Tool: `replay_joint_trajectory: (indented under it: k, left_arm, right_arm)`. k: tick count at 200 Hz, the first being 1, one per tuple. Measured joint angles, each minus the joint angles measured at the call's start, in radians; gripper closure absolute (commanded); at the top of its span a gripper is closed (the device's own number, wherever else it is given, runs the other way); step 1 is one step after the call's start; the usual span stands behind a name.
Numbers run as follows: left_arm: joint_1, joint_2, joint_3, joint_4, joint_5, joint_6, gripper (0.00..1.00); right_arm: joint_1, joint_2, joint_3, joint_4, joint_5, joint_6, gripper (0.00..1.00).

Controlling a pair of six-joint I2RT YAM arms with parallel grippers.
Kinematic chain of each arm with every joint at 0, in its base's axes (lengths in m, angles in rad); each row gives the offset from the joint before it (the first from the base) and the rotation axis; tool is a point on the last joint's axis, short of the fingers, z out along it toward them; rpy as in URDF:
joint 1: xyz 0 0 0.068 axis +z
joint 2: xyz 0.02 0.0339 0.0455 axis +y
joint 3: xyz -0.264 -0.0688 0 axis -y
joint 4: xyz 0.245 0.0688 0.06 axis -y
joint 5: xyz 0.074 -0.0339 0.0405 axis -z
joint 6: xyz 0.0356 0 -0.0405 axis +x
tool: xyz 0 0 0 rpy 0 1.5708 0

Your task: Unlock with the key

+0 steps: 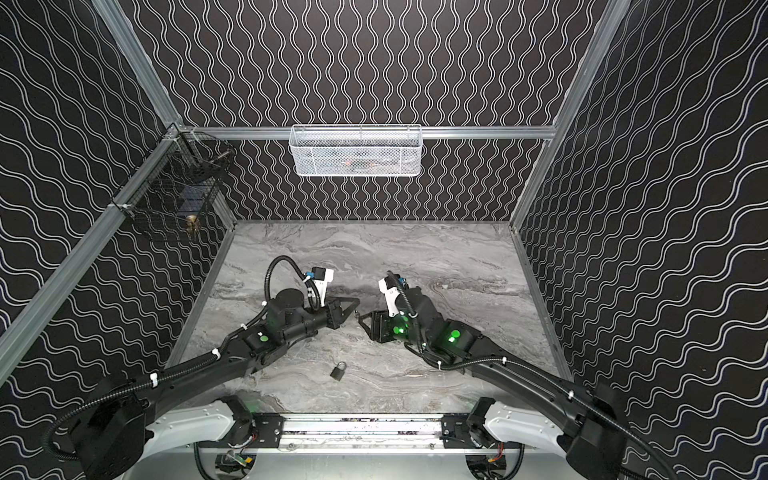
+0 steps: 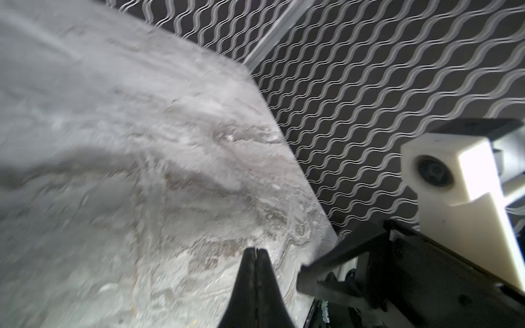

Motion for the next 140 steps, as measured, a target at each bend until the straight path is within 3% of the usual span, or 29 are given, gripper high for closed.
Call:
replay_joint_trajectory:
  k: [58,103,140]
  left_arm:
    - [0.013,0.026,0.018,0.155,0.089,0.024,1.0]
    - [0.014,0.033,0.027,0.226,0.134,0.024,1.0]
    - [0.015,0.036,0.038,0.254,0.153,0.024,1.0]
  right_arm:
    - [-0.173,-0.02,-0.033,0.175,-0.275,-0.034,0.42]
    - [-0.228,0.02,-0.06,0.289,-0.431,-0.014,0.47]
    - [-0.234,0.048,-0.073,0.375,-0.526,-0.005,0.56]
